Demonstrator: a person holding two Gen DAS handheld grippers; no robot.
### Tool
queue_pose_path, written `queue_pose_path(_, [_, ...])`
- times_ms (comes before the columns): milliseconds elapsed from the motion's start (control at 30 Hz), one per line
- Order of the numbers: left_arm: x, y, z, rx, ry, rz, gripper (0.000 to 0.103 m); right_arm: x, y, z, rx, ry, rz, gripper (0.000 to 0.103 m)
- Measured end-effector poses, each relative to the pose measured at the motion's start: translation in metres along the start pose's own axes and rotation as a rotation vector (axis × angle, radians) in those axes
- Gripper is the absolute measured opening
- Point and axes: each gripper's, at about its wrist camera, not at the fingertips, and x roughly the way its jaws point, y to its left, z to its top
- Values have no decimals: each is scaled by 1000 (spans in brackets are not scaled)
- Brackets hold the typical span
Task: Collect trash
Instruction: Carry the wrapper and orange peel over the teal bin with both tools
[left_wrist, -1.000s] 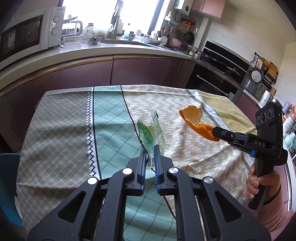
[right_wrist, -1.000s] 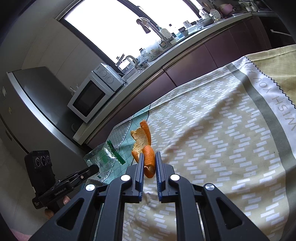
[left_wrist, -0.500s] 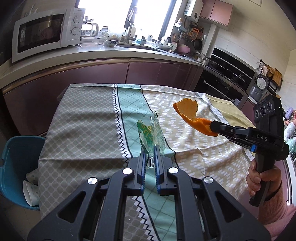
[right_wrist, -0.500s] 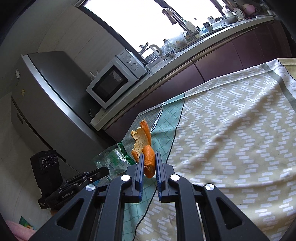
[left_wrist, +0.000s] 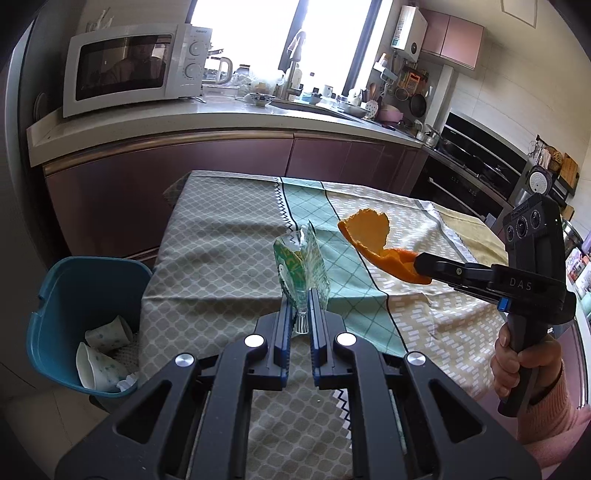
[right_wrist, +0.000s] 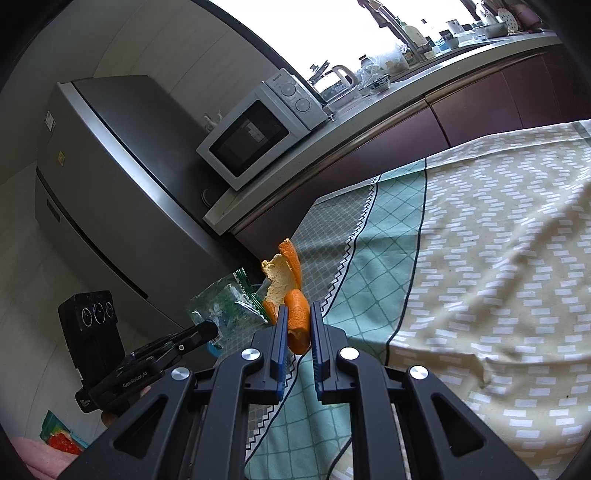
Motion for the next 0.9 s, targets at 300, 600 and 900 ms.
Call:
queue_pose_path(300, [-26, 28, -2, -32, -29, 59, 9, 29, 20, -2, -25, 47, 43, 10])
queue_pose_path(600, [-46, 57, -6, -75, -49, 119, 9, 61, 41, -1, -57, 101, 79, 10])
queue_pose_path(900, [-60, 82, -9, -104, -65, 182, 9, 90, 60, 4, -89, 147, 110, 10])
